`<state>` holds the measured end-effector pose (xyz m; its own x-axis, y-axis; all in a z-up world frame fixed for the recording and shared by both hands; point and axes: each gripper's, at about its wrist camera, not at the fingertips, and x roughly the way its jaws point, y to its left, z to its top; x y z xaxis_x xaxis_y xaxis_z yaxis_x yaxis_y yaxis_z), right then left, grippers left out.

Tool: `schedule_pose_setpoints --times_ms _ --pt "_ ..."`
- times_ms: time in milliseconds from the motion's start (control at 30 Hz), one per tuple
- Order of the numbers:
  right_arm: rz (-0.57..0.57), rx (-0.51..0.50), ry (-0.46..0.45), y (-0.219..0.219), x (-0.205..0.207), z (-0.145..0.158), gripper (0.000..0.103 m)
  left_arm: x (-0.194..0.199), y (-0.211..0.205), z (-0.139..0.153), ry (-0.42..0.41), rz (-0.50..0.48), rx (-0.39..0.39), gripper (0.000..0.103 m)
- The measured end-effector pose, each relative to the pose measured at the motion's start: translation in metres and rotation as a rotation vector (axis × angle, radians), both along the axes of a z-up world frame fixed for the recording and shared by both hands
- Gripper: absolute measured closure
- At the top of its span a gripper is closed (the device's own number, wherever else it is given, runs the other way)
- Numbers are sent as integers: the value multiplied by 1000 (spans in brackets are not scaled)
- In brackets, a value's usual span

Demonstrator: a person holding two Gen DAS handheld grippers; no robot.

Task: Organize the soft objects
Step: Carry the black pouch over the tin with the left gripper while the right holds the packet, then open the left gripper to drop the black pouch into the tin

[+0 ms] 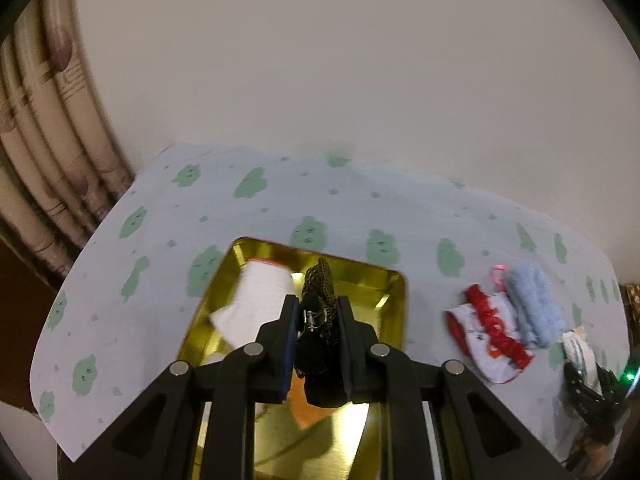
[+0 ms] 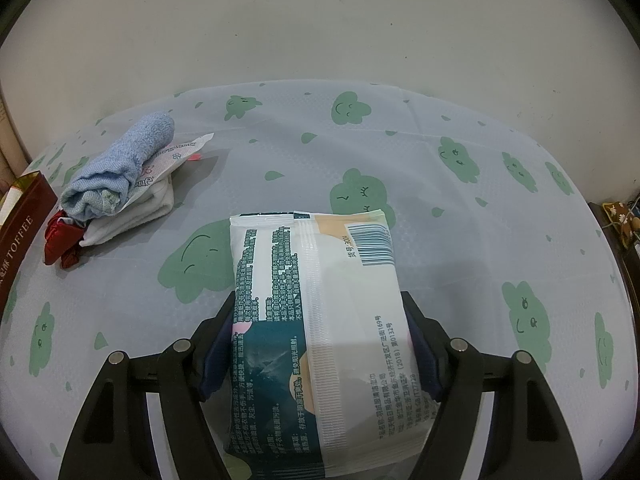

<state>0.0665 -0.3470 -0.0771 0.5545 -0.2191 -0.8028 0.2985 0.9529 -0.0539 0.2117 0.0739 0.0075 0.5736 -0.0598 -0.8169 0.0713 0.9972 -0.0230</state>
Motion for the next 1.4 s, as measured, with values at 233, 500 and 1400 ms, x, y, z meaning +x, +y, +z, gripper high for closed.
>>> schedule_pose_setpoints --times_ms 233,500,1400 --pt "0 0 0 0 0 0 31 11 24 -23 37 59 12 84" --pt "0 1 0 0 0 0 31 21 31 -37 49 76 64 84" --pt "0 8 2 0 0 -1 31 -21 35 -7 -34 37 30 63"
